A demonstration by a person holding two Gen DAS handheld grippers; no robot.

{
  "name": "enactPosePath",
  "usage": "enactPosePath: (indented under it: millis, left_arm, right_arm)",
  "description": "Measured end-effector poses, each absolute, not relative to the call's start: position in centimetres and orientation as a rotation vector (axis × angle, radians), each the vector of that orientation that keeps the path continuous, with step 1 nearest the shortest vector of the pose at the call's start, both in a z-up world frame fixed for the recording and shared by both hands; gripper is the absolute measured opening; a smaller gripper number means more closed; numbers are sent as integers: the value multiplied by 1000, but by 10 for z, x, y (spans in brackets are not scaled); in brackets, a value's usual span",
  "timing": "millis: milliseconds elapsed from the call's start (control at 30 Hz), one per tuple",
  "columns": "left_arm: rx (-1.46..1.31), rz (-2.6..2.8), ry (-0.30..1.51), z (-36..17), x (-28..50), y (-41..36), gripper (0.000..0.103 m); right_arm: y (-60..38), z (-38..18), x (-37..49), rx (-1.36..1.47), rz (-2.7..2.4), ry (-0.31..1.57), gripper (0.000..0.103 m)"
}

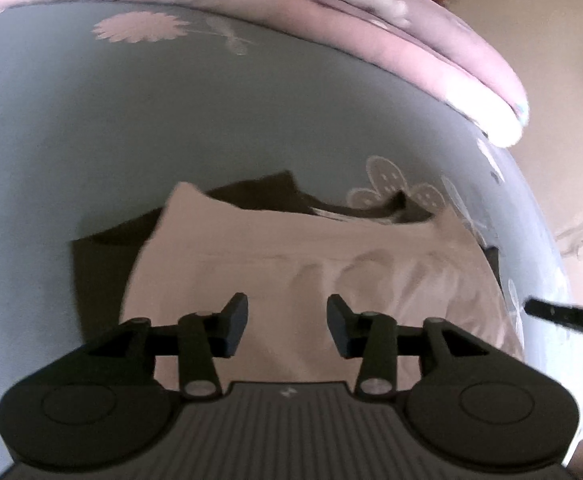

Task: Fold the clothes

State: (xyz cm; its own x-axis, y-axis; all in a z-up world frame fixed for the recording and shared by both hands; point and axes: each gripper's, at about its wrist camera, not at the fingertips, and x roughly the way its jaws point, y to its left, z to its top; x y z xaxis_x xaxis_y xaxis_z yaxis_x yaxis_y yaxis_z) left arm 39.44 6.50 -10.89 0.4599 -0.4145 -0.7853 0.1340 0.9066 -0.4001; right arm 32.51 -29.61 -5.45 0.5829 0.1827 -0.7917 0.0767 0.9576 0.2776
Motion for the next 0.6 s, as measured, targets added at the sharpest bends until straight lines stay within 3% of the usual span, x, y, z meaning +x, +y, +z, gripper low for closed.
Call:
enactPosePath:
  millis: [167, 233, 300, 367, 433, 467, 533, 600]
  left_arm:
    - [-271, -307, 1025, -127, 394, 62, 43]
    - [-228, -264, 1017, -136, 395, 69, 34]
    - [-231, -261, 1013, -140, 398, 77, 31]
    - [-261, -260, 1038, -135, 402, 80, 31]
    - [-298, -274, 1045, -122, 401, 78, 36]
    - [-313, -297, 1032, -115, 398, 76, 37]
    - [-325, -356, 1011, -103, 389, 65, 44]
    - [-338, -432, 1008, -98, 381, 49, 45]
  right_arm:
    - [-258, -95, 337, 212, 173, 1023, 20]
    - [-261, -107, 336, 182, 158, 1049, 17]
    - [-273, -112, 331, 209, 146, 1053, 1]
    - [-281, -111, 328, 247, 141, 1062, 0]
    - [-272, -99, 324, 232, 149, 1053, 13]
    - [-267, -93, 322, 220, 159, 1044, 25]
    - [-253, -84, 318, 209, 208, 1025, 28]
    - [-237, -84, 314, 211, 278, 1025, 28]
